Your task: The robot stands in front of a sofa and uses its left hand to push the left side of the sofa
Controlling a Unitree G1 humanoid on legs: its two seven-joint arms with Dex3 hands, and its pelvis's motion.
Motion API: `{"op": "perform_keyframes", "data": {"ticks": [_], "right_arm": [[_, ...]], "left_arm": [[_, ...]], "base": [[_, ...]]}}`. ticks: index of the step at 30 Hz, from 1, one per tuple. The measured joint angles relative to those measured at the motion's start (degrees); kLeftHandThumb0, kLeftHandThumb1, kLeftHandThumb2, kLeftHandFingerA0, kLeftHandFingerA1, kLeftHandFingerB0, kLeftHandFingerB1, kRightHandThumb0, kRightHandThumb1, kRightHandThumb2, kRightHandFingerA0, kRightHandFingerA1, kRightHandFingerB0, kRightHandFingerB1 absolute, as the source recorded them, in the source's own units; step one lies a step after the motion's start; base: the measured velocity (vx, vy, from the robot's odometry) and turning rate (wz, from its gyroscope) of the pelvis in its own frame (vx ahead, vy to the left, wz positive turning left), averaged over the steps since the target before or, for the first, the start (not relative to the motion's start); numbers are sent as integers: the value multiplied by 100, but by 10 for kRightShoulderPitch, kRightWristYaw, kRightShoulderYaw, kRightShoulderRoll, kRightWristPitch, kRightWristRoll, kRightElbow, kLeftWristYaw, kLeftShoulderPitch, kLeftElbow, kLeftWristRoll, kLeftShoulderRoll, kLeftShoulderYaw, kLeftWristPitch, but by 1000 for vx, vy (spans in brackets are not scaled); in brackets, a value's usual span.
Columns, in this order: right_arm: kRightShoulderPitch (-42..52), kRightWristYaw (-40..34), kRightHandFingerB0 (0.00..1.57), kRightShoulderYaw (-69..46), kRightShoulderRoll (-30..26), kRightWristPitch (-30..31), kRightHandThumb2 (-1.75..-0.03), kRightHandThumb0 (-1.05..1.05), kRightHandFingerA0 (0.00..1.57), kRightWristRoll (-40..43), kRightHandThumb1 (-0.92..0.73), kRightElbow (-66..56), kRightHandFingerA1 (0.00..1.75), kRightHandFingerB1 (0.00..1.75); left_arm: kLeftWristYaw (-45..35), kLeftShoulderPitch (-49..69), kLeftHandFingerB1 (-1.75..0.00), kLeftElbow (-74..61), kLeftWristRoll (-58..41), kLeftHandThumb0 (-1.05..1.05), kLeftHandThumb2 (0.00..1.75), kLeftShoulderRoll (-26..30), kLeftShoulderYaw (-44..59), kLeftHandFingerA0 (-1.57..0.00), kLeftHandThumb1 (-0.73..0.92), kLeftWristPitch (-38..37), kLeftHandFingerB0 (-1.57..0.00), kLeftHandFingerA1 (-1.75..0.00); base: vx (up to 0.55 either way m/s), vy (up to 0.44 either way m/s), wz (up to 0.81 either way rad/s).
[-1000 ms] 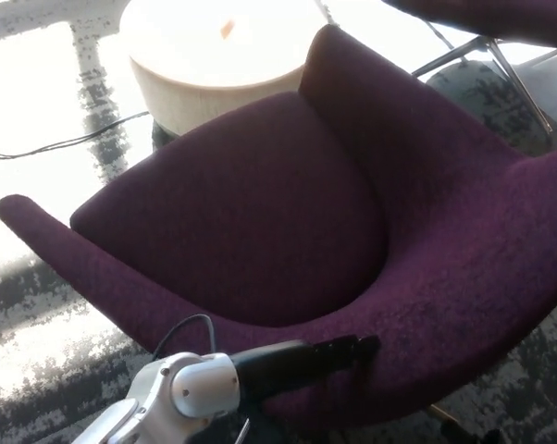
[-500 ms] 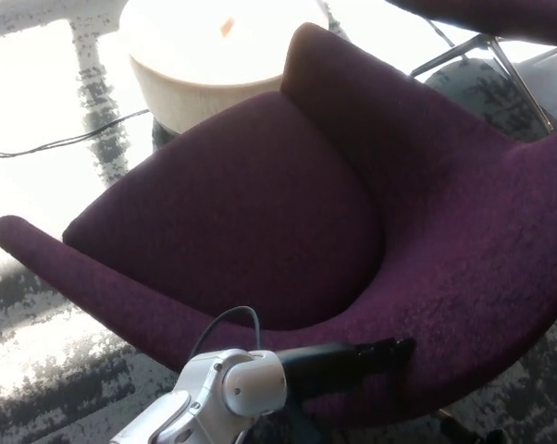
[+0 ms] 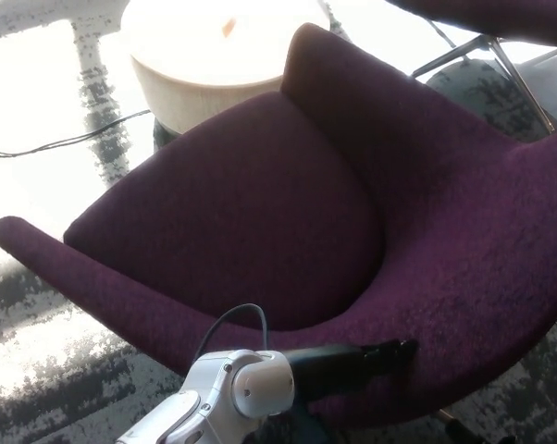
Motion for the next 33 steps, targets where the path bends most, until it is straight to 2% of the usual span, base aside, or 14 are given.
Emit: {"op": "perform_keyframes", "data": {"ticks": [4, 5, 6, 7, 8, 9, 10, 11, 17, 18, 19, 24, 25, 33], "right_arm": [[0, -4, 33, 3, 2, -2, -76, -105, 42, -1, -89, 0, 162, 146], [0, -4, 10, 4, 2, -3, -125, -105, 80, -2, -40, 0, 137, 95], [0, -4, 10, 5, 2, -3, -125, -105, 80, -2, -40, 0, 137, 95], [-1, -6, 43, 6, 3, -4, -82, -105, 50, -3, -82, 0, 158, 142], [-2, -8, 52, 8, 3, -5, -126, -105, 54, -3, -65, -1, 137, 128], [-2, -12, 52, 8, 4, -7, -126, -105, 54, -3, -65, -1, 137, 128], [-2, -15, 17, 9, 4, -8, -119, -102, 3, -3, -31, -2, 93, 98], [-2, -18, 20, 9, 4, -10, -113, -86, 7, -3, -27, -2, 87, 93], [-3, -33, 10, 9, 9, -15, -112, -77, 15, -3, -27, -2, 87, 83], [-3, -34, 19, 9, 9, -15, -74, -105, 33, -3, -88, -2, 153, 130], [-3, -36, 19, 9, 10, -15, -73, -105, 34, -3, -90, -2, 151, 127], [-3, -37, 19, 9, 9, -16, -74, -105, 38, -3, -89, -2, 154, 126], [-3, -37, 0, 9, 9, -16, -113, -77, 25, -3, -30, -2, 91, 75], [-2, -38, 0, 3, 9, -15, -118, -85, 29, -2, -36, -2, 98, 79]], "left_arm": [[3, 11, -6, -4, -2, -78, 86, 0, 10, 0, 44, -1, 0, -8], [3, 13, -4, -4, -2, -77, 57, 0, 12, 0, 55, -2, 0, -8], [3, 14, -4, -4, -2, -77, 57, 1, 13, 0, 55, -2, 0, -8], [2, 18, -5, -5, -7, -77, 84, 7, 23, 0, 46, -6, 0, -8], [0, 21, -3, -5, -13, -80, 85, 14, 32, 0, 47, -13, 0, -7], [-2, 26, -3, -3, -19, -80, 85, 24, 42, 0, 47, -23, 0, -7], [-4, 28, -7, -2, -23, -78, 87, 29, 48, 0, 45, -30, 0, -7], [-7, 31, -6, 0, -27, -79, 88, 35, 55, 0, 46, -39, 0, -7], [-29, 48, -5, 19, -50, -75, 73, 81, 97, 0, 43, -75, 0, -7], [-31, 49, -5, 20, -52, -75, 84, 83, 100, 0, 43, -77, 0, -6], [-35, 53, -2, 20, -56, -82, 77, 87, 107, 0, 42, -82, 0, -4], [-51, 65, -2, 17, -66, -83, 77, 123, 137, 0, 43, -85, 0, -3], [-54, 66, -5, 17, -66, -78, 85, 126, 141, 0, 46, -85, 0, -5], [-60, 80, -6, 58, -77, -79, 86, 167, 198, 0, 47, -116, 0, -6]], "base": [[0, 0, 0], [0, 0, 0], [0, 0, 0], [0, 0, 0], [0, 0, 0], [0, 0, 0], [0, 0, 0], [0, 0, 0], [0, 0, 0], [0, 0, 7], [0, 0, 0], [0, 0, 0], [0, 0, 0], [0, 0, 0]]}}
